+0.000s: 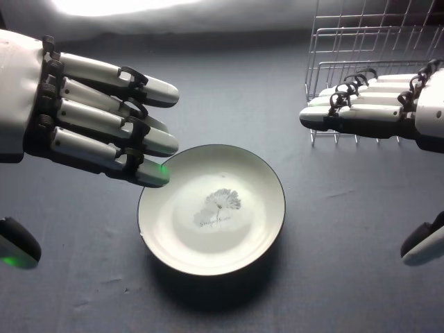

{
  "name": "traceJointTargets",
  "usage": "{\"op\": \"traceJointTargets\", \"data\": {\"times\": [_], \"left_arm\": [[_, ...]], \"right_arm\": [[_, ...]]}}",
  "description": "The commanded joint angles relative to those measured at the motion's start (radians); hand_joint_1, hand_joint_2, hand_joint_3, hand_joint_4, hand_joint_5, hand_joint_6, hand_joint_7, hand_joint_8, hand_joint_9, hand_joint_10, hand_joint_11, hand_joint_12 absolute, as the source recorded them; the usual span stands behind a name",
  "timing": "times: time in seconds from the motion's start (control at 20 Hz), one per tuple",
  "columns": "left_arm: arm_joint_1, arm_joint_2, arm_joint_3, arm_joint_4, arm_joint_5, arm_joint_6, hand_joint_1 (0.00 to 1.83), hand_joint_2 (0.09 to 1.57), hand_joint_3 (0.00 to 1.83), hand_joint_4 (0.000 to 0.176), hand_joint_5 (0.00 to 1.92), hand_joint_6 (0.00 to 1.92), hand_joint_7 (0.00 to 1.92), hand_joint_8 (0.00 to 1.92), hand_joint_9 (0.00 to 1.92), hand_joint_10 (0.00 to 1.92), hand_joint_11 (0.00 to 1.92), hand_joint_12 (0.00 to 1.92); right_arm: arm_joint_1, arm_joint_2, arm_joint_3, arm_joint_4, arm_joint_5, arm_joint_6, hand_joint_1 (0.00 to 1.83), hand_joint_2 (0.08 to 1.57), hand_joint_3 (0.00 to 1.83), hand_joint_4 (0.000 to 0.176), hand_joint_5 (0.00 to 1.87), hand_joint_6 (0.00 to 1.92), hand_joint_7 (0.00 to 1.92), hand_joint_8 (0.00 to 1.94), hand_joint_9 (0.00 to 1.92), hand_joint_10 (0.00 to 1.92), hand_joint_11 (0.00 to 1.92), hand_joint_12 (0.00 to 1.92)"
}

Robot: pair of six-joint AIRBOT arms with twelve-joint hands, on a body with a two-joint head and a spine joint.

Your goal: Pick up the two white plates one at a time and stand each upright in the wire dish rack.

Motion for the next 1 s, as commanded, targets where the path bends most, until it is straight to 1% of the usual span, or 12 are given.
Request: {"op": "traceJointTargets", "data": {"times": [0.0, 0.05, 0.1, 0.2, 0.35, 0.4, 0.5, 0.55, 0.6, 0.65, 0.75, 0.95], "left_arm": [[-0.002, 0.005, 0.005, -0.099, -0.042, -0.002, 0.00, 1.07, 0.22, 0.000, 0.22, 0.04, 0.19, 0.04, 0.14, 0.06, 0.01, 0.29], [0.003, 0.005, 0.006, -0.098, -0.046, -0.002, 0.00, 1.12, 0.10, 0.000, 0.23, 0.01, 0.21, 0.01, 0.17, 0.02, 0.00, 0.32], [0.004, 0.005, 0.006, -0.097, -0.047, -0.002, 0.00, 1.13, 0.04, 0.000, 0.20, 0.00, 0.18, 0.00, 0.15, 0.00, 0.00, 0.28], [0.004, 0.005, 0.004, -0.094, -0.047, -0.002, 0.00, 1.14, 0.02, 0.000, 0.19, 0.00, 0.16, 0.00, 0.13, 0.00, 0.00, 0.23], [0.004, 0.006, 0.003, -0.056, -0.046, -0.003, 0.00, 1.14, 0.02, 0.000, 0.18, 0.00, 0.16, 0.00, 0.12, 0.00, 0.00, 0.23], [0.013, 0.006, 0.003, -0.043, -0.046, -0.002, 0.00, 1.13, 0.01, 0.000, 0.16, 0.00, 0.13, 0.00, 0.10, 0.00, 0.00, 0.15], [0.027, 0.006, 0.003, -0.028, -0.045, 0.004, 0.00, 1.13, 0.00, 0.000, 0.18, 0.00, 0.15, 0.00, 0.10, 0.00, 0.00, 0.13], [0.029, 0.005, 0.003, -0.015, -0.044, 0.009, 0.00, 1.13, 0.00, 0.000, 0.19, 0.00, 0.16, 0.00, 0.10, 0.00, 0.00, 0.11], [0.029, 0.005, 0.002, 0.002, -0.043, 0.012, 0.00, 1.12, 0.00, 0.000, 0.19, 0.00, 0.16, 0.00, 0.10, 0.00, 0.00, 0.11], [0.029, 0.005, 0.000, 0.020, -0.043, 0.016, 0.00, 1.12, 0.00, 0.000, 0.15, 0.00, 0.12, 0.00, 0.07, 0.00, 0.00, 0.03], [0.034, 0.004, -0.001, 0.062, -0.036, 0.016, 0.00, 1.12, 0.00, 0.000, 0.14, 0.00, 0.11, 0.00, 0.07, 0.00, 0.01, 0.02], [0.074, -0.029, 0.008, 0.096, -0.046, 0.026, 0.00, 1.12, 0.00, 0.000, 0.13, 0.01, 0.11, 0.00, 0.07, 0.00, 0.01, 0.02]], "right_arm": [[0.005, 0.004, -0.002, 0.044, 0.100, 0.003, 0.20, 1.04, 0.10, 0.000, 0.18, 0.06, 0.17, 0.05, 0.13, 0.08, 0.00, 0.55], [0.005, 0.004, -0.002, 0.044, 0.100, 0.003, 0.19, 1.11, 0.03, 0.000, 0.19, 0.02, 0.18, 0.02, 0.15, 0.03, 0.00, 0.50], [0.005, 0.004, -0.002, 0.044, 0.100, 0.003, 0.14, 1.16, 0.01, 0.000, 0.17, 0.00, 0.15, 0.00, 0.13, 0.00, 0.00, 0.40], [0.005, 0.004, -0.002, 0.044, 0.100, 0.003, 0.15, 1.18, 0.01, 0.000, 0.16, 0.00, 0.14, 0.00, 0.12, 0.00, 0.00, 0.37], [0.005, 0.004, -0.002, 0.044, 0.101, 0.003, 0.15, 1.18, 0.01, 0.000, 0.15, 0.00, 0.14, 0.00, 0.12, 0.00, 0.00, 0.36], [0.005, 0.004, -0.002, 0.044, 0.101, 0.003, 0.14, 1.18, 0.01, 0.000, 0.14, 0.00, 0.14, 0.00, 0.13, 0.00, 0.00, 0.37], [0.005, 0.004, -0.002, 0.044, 0.102, 0.003, 0.24, 1.18, 0.00, 0.000, 0.13, 0.00, 0.14, 0.00, 0.13, 0.00, 0.00, 0.34], [0.005, 0.004, -0.002, 0.044, 0.103, 0.003, 0.33, 1.16, 0.00, 0.000, 0.11, 0.00, 0.11, 0.00, 0.11, 0.00, 0.00, 0.32], [0.005, 0.003, -0.002, 0.044, 0.105, 0.003, 0.36, 1.14, 0.00, 0.000, 0.10, 0.00, 0.11, 0.00, 0.11, 0.00, 0.00, 0.36], [0.005, 0.003, -0.002, 0.044, 0.106, 0.003, 0.39, 1.13, 0.00, 0.000, 0.07, 0.00, 0.08, 0.00, 0.09, 0.00, 0.00, 0.33], [0.005, 0.002, -0.002, 0.044, 0.107, 0.002, 0.32, 1.11, 0.00, 0.000, 0.06, 0.00, 0.07, 0.00, 0.08, 0.00, 0.00, 0.33], [0.004, 0.000, -0.002, 0.042, 0.111, 0.000, 0.23, 1.10, 0.00, 0.000, 0.01, 0.00, 0.02, 0.00, 0.04, 0.00, 0.00, 0.25]]}}
